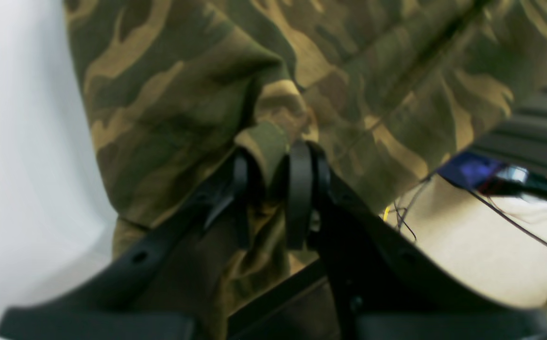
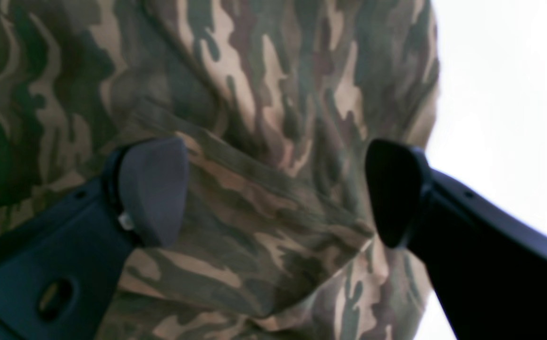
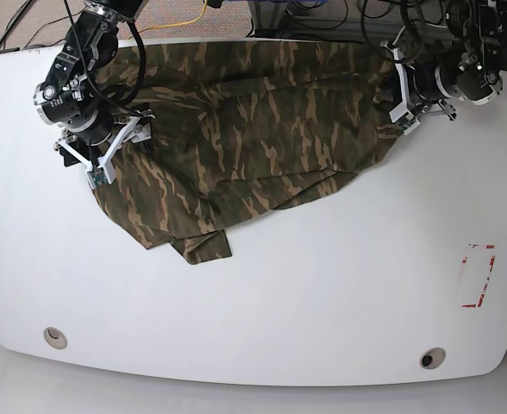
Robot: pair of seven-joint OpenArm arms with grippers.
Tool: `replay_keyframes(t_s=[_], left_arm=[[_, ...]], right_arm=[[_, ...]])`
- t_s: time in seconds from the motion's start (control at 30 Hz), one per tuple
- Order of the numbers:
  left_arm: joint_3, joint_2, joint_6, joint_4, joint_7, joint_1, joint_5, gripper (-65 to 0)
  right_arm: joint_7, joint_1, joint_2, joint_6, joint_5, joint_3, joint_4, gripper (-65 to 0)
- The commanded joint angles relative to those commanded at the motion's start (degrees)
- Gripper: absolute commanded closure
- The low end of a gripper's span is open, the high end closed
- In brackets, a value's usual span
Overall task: Layout the t-shirt on the table in an organized manner, then fold the t-shirt properly
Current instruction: 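Move the left gripper back toward the shirt edge, smoothing the fabric, then grasp the shirt edge with the left gripper and pull it outward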
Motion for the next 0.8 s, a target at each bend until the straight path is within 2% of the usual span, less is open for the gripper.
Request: replay_keyframes(t_s=[0.3, 0.53, 0.67, 0.8], left_arm=[[-0.4, -3.0, 0.0, 0.0, 0.0, 0.4, -4.5, -7.5], [-1.0, -6.2, 0.0, 1.1, -0.1, -0.1, -11.7, -7.5], [-3.0, -7.0, 0.0, 1.7, -0.1, -0.1, -16.3, -7.5], [-4.1, -9.4, 0.0, 1.8, -0.1, -0.1, -20.6, -7.5]], right_arm=[[0.0, -0.1, -0.2, 0.0, 0.0, 0.0, 0.0, -56.9], [0.0, -0.3, -1.1, 0.0, -0.2, 0.0, 0.0, -56.9], [0.0, -0.4, -1.1, 0.0, 0.0, 0.0, 0.0, -56.9], [0.0, -0.4, -1.1, 0.0, -0.1, 0.0, 0.0, -56.9]])
